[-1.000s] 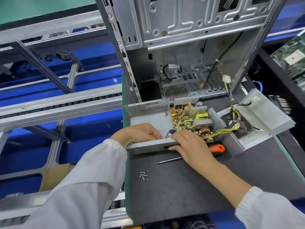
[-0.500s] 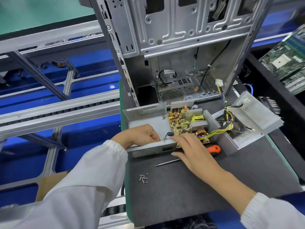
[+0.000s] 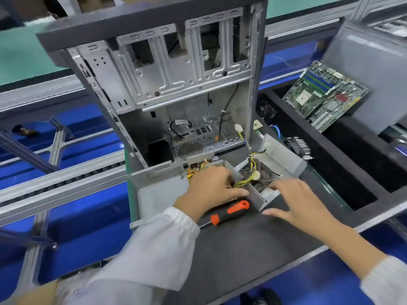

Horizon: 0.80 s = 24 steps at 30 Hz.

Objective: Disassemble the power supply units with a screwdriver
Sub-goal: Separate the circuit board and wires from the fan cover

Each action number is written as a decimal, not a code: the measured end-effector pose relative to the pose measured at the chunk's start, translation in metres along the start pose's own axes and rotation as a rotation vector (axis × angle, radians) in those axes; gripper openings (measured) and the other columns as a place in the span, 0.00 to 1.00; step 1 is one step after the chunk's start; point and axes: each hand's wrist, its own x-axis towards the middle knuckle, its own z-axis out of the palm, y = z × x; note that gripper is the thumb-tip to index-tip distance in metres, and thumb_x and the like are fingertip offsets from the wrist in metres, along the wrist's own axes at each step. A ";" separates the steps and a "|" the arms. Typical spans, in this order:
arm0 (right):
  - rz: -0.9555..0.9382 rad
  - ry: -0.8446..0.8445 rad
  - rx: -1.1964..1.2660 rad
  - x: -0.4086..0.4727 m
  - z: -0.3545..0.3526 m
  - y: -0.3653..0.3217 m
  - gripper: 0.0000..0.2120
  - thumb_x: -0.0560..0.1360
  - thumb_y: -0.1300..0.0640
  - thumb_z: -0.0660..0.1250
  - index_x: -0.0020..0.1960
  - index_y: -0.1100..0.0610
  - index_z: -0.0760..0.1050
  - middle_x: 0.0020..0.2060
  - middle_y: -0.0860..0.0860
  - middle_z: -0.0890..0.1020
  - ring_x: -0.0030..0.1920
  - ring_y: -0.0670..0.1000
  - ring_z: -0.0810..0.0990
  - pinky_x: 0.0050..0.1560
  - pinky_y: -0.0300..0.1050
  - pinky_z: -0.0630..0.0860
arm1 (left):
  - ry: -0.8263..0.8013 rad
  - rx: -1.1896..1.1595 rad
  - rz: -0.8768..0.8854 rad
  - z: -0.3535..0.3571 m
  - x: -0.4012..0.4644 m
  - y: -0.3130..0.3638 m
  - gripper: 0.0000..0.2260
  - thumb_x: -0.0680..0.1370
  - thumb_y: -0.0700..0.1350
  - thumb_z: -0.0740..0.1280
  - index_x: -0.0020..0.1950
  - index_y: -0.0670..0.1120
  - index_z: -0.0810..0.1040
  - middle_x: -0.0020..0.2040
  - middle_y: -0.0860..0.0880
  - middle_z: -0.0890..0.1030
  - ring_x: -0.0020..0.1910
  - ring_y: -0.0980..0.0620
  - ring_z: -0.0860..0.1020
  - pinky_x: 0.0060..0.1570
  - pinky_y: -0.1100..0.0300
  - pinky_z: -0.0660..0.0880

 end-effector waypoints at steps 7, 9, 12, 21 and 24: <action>-0.037 -0.044 0.228 0.018 0.018 -0.027 0.11 0.80 0.50 0.60 0.58 0.55 0.71 0.47 0.51 0.78 0.49 0.55 0.76 0.48 0.48 0.71 | -0.059 -0.154 -0.003 0.017 0.025 0.014 0.15 0.77 0.51 0.69 0.35 0.43 0.74 0.28 0.49 0.71 0.33 0.50 0.75 0.33 0.53 0.68; -0.011 -0.063 0.378 0.014 0.017 -0.025 0.06 0.81 0.55 0.59 0.53 0.58 0.70 0.40 0.51 0.76 0.41 0.56 0.75 0.41 0.50 0.71 | -0.071 -0.419 -0.027 0.011 0.025 0.007 0.13 0.77 0.45 0.70 0.35 0.40 0.76 0.24 0.51 0.67 0.23 0.58 0.66 0.30 0.57 0.65; 0.006 0.000 0.454 0.005 0.017 -0.002 0.06 0.80 0.59 0.60 0.54 0.60 0.73 0.35 0.53 0.78 0.36 0.57 0.75 0.38 0.48 0.70 | 0.037 -0.709 -0.133 0.008 0.021 0.002 0.11 0.76 0.39 0.69 0.34 0.37 0.77 0.19 0.55 0.64 0.19 0.59 0.61 0.24 0.65 0.58; 0.030 -0.052 0.417 0.010 -0.012 0.118 0.06 0.76 0.61 0.68 0.51 0.54 0.81 0.41 0.51 0.85 0.44 0.53 0.84 0.47 0.46 0.77 | 0.274 -0.880 -0.293 0.015 0.024 -0.002 0.11 0.75 0.36 0.70 0.32 0.36 0.77 0.21 0.56 0.68 0.20 0.61 0.62 0.25 0.70 0.58; 0.012 -0.117 0.438 0.009 -0.021 0.135 0.06 0.75 0.58 0.69 0.49 0.49 0.81 0.42 0.49 0.84 0.44 0.54 0.83 0.47 0.50 0.78 | 0.223 -0.778 -0.272 0.024 0.024 0.002 0.11 0.74 0.36 0.71 0.32 0.45 0.78 0.18 0.57 0.67 0.19 0.61 0.64 0.25 0.70 0.58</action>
